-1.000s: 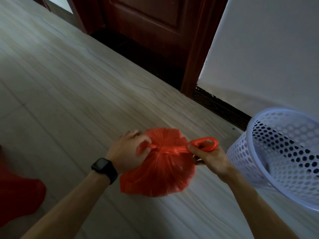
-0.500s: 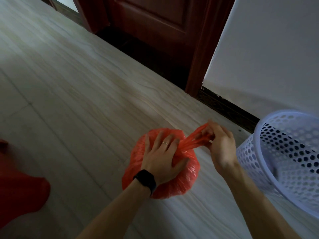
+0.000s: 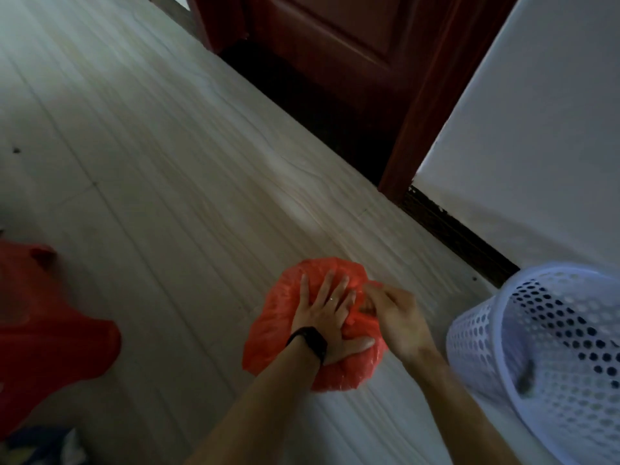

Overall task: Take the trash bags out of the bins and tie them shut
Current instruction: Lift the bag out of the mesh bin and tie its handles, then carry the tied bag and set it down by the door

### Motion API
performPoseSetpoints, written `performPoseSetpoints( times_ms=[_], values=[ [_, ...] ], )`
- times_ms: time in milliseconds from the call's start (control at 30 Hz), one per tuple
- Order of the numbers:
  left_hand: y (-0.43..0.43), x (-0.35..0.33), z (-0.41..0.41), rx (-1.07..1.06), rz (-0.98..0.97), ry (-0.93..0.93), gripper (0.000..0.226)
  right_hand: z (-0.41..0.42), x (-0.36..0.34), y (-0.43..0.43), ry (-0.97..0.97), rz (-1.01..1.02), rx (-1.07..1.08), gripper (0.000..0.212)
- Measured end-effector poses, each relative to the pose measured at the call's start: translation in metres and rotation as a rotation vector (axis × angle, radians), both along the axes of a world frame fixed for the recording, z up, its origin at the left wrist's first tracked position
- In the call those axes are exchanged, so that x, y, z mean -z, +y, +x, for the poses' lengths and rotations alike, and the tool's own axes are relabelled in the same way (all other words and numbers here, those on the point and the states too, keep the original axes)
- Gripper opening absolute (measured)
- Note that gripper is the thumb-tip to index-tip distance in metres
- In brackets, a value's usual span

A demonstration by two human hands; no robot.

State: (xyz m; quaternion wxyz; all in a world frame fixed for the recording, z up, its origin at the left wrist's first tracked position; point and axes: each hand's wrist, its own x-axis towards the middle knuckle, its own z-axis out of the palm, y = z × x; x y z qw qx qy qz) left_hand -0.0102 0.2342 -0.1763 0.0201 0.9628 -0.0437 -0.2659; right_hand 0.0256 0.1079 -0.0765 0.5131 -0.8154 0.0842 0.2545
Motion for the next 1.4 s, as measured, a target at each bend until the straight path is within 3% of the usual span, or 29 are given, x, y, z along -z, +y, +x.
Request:
performPoseSetpoints(
  times_ms=[100, 233, 367, 500, 667, 767, 967, 1133, 1400],
  values=[
    [-0.007, -0.034, 0.007, -0.001, 0.082, 0.15, 0.102, -0.003, -0.032, -0.003, 0.073, -0.106, -0.065, 0.034],
    [-0.001, -0.105, -0.009, -0.151, 0.021, 0.328, 0.09, 0.0, -0.094, 0.0, 0.145, -0.177, -0.114, 0.031],
    [0.008, -0.243, -0.031, -0.33, -0.12, 0.323, 0.06, -0.002, -0.183, 0.025, 0.141, -0.289, -0.256, 0.034],
    [0.039, -0.371, -0.035, -0.325, -0.098, 0.352, 0.052, -0.005, -0.28, 0.052, 0.146, -0.329, -0.347, 0.034],
    [0.108, -0.532, -0.028, -0.435, -0.177, 0.237, 0.054, 0.024, -0.465, 0.093, 0.096, -0.321, -0.308, 0.03],
    [0.151, -0.62, -0.021, -0.475, -0.235, 0.132, 0.059, 0.035, -0.57, 0.11, -0.035, -0.35, -0.335, 0.024],
    [0.254, -0.778, -0.006, -0.506, -0.239, -0.219, 0.053, 0.07, -0.735, 0.15, -0.177, -0.371, -0.37, 0.029],
    [0.342, -0.862, 0.008, -0.565, -0.156, -0.446, 0.054, 0.102, -0.813, 0.212, -0.289, -0.229, -0.369, 0.029],
    [0.475, -0.906, 0.047, -0.782, -0.007, -0.558, 0.055, 0.179, -0.855, 0.351, -0.405, -0.103, -0.573, 0.029]
  ],
)
